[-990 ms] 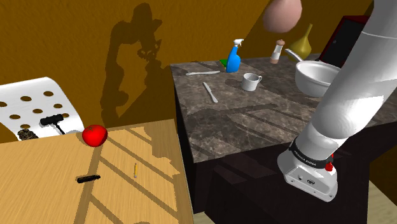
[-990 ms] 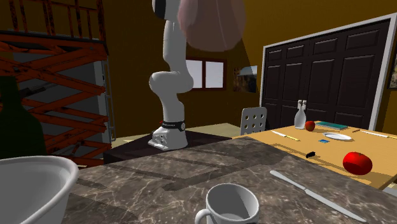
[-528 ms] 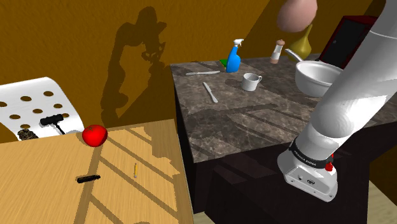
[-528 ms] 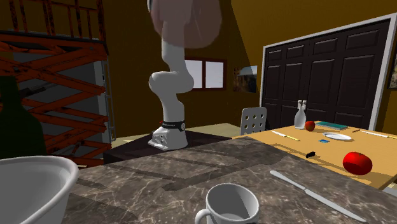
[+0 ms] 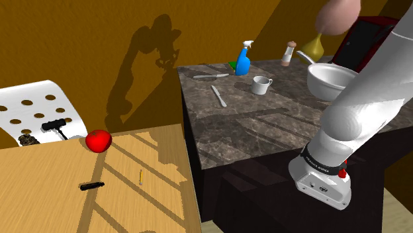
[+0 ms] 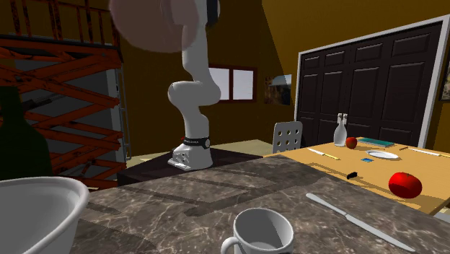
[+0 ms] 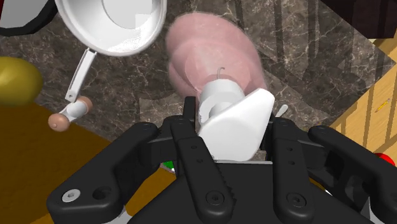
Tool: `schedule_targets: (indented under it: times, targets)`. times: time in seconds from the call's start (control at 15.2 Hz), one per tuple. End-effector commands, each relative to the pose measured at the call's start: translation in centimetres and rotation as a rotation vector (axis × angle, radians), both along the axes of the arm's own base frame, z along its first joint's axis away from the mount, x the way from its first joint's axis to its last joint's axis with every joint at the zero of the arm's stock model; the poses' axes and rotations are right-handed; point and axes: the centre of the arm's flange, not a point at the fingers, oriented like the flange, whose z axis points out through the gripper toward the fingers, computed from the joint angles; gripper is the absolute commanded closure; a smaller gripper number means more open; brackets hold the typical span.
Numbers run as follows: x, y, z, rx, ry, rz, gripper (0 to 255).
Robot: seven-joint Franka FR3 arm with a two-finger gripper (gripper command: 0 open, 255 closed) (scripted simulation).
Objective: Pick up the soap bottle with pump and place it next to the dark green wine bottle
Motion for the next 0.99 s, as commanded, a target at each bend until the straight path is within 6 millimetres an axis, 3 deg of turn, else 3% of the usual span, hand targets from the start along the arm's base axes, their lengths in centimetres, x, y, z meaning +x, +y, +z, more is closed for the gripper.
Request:
schedule_targets:
  times: [0.0, 0.53, 0.92]
  targets:
    - [-2.4, -1.0, 0.0, 0.000, -0.001, 0.002, 255]
    - [-11.4, -6.1, 0.1, 0.000, -0.001, 0.002, 255]
    - [-11.4, -6.1, -3.1, 0.000, -0.001, 0.002, 255]
